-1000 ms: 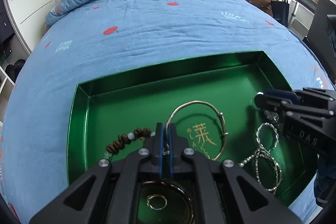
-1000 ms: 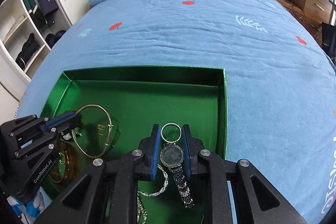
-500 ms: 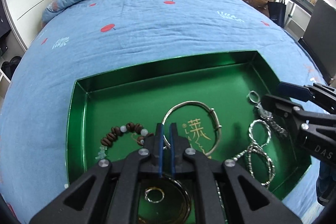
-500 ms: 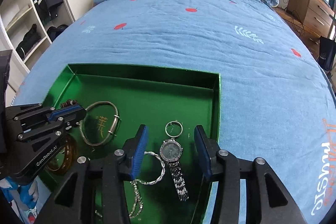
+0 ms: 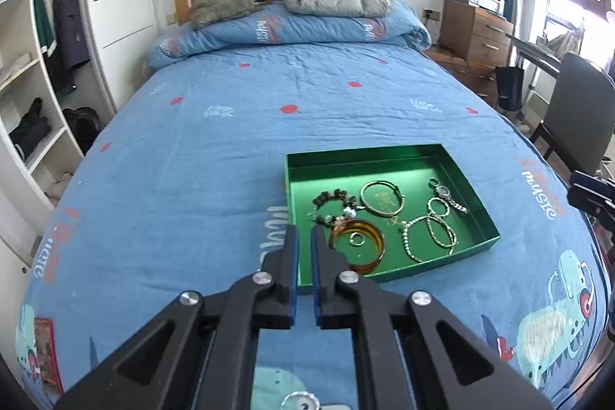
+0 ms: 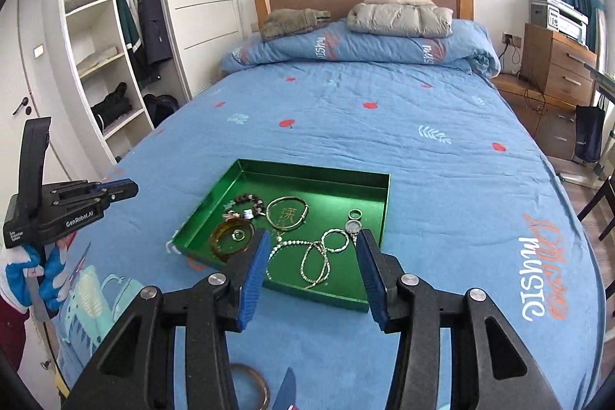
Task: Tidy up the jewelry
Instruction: 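Lift both open tools out of the tray toward the remaining jewelry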
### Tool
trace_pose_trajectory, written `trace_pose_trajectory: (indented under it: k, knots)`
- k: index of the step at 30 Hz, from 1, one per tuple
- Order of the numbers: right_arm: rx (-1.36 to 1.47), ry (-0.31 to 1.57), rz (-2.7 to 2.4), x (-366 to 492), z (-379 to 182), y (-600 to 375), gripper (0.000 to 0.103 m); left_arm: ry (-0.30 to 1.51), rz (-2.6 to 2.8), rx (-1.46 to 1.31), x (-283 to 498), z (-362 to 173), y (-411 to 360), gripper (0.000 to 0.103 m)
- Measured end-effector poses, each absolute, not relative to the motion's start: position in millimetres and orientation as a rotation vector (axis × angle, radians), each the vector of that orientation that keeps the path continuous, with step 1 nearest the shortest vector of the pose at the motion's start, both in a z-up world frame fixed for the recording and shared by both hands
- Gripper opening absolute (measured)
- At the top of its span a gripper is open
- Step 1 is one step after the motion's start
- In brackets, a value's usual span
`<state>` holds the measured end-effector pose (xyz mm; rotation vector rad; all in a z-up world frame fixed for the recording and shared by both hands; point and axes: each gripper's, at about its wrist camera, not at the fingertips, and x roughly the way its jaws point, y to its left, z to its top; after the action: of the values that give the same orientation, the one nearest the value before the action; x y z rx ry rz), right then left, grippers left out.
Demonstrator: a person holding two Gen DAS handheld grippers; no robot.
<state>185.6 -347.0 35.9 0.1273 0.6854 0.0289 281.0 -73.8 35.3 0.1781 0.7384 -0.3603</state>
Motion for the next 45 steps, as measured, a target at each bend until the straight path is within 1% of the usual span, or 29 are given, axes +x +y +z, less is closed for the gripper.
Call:
trace_pose_trajectory:
  k: [4, 6, 7, 12, 17, 26, 38, 45]
  knots:
    - [0.12, 0.654, 0.025, 134.6, 50.2, -335.6, 0.046, 0.714, -0.321, 0.154, 240.6, 51.9, -32.0, 0.009]
    - [0.103, 0.648, 0.012, 113.3, 53.4, -329.0, 0.046, 0.71, -0.315, 0.145, 221.4, 54.7, -15.2, 0.016]
    - [0.099, 0.648, 0.01, 103.4, 53.5, -326.2, 0.046, 0.709, -0.311, 0.142, 212.1, 54.1, -7.6, 0.016]
    - [0.112, 0.658, 0.003, 60.8, 43.7, -315.7, 0.046, 0.743, -0.316, 0.098, 178.4, 41.2, 23.7, 0.017]
    - [0.131, 0.661, -0.003, 38.3, 36.0, -308.5, 0.046, 0.761, -0.312, 0.067, 159.4, 28.7, 43.8, 0.017]
    - [0.138, 0.675, 0.006, 28.9, 22.9, -298.1, 0.046, 0.783, -0.311, 0.04, 152.7, 5.7, 50.6, 0.017]
    - [0.194, 0.776, 0.023, 51.3, -35.1, -299.2, 0.045, 0.883, -0.334, 0.029, 171.2, -56.3, 30.0, 0.017]
    - [0.213, 0.808, 0.027, 64.2, -54.2, -302.9, 0.045, 0.893, -0.328, 0.054, 177.7, -73.6, 15.6, 0.017]
